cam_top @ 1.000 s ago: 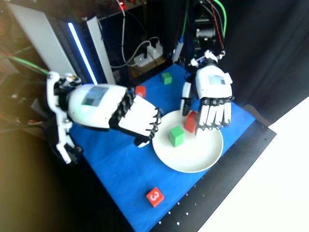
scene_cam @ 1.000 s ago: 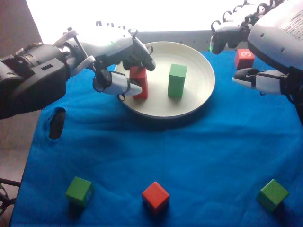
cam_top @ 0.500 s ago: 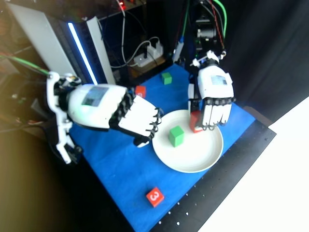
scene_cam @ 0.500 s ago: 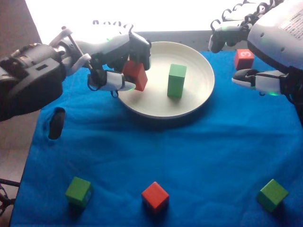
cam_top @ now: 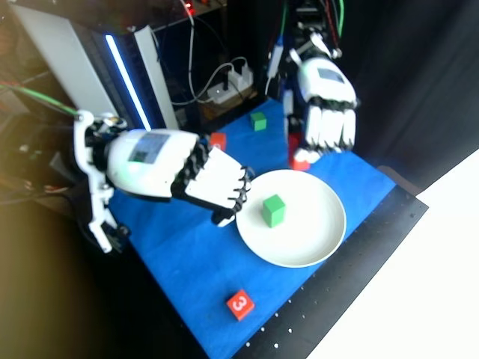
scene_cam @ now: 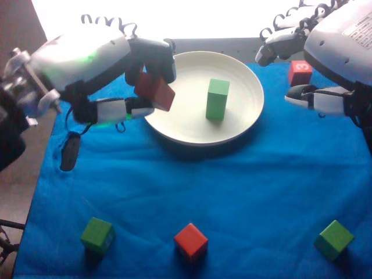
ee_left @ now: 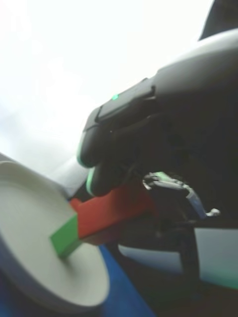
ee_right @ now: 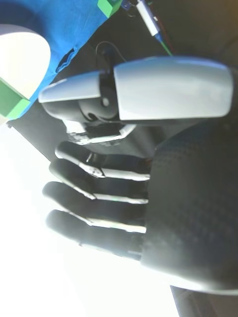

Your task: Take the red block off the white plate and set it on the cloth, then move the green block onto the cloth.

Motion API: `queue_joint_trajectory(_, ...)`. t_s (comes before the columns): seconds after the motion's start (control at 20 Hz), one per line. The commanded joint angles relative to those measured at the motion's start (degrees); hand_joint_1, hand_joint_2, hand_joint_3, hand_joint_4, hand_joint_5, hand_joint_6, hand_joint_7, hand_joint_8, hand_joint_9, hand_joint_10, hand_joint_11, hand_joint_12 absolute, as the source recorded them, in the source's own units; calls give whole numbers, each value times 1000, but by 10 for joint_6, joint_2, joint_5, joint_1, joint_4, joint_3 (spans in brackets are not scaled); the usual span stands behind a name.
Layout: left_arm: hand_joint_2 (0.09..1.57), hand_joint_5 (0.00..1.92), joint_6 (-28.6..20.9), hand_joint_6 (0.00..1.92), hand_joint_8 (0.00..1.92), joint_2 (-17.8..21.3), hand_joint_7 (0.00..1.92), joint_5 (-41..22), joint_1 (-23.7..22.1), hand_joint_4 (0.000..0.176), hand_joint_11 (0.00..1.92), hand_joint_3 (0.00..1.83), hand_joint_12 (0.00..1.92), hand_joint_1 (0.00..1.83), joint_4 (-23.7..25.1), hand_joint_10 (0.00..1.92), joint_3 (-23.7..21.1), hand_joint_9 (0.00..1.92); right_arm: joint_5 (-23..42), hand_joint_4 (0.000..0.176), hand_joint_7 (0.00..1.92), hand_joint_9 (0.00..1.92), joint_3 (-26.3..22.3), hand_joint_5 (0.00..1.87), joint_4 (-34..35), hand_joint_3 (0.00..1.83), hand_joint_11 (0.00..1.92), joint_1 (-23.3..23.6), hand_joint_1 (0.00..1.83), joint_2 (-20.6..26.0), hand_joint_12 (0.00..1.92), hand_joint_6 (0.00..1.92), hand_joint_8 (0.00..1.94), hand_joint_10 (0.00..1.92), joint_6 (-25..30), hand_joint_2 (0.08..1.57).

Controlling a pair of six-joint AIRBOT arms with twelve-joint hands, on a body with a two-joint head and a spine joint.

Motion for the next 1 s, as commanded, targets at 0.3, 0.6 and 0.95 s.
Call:
queue_joint_trajectory(0.3, 1252, 695, -5, 1209, 1556, 35, 789, -123, 58, 0, 617, 1, 1838, 1194, 5, 1544, -56, 713, -68, 0, 554, 520, 1, 727, -19, 5, 395, 9, 1215, 0, 1806, 466, 1197, 1394, -3, 1035)
queue_joint_trajectory(0.6, 1236, 675, -67, 1384, 1316, 26, 755, -103, 108, 0, 500, 0, 1624, 1323, 6, 1511, -57, 721, -68, 0, 591, 536, 1, 744, -17, 0, 395, 9, 1226, 0, 1752, 422, 1116, 1342, -3, 1033)
queue_joint_trajectory(0.95, 1270, 632, -81, 1428, 1417, 16, 759, -85, 125, 0, 335, 2, 1627, 1127, 5, 1194, -56, 555, -68, 0, 516, 504, 1, 713, -17, 8, 383, 9, 1166, 0, 1800, 391, 1250, 1430, -3, 1070)
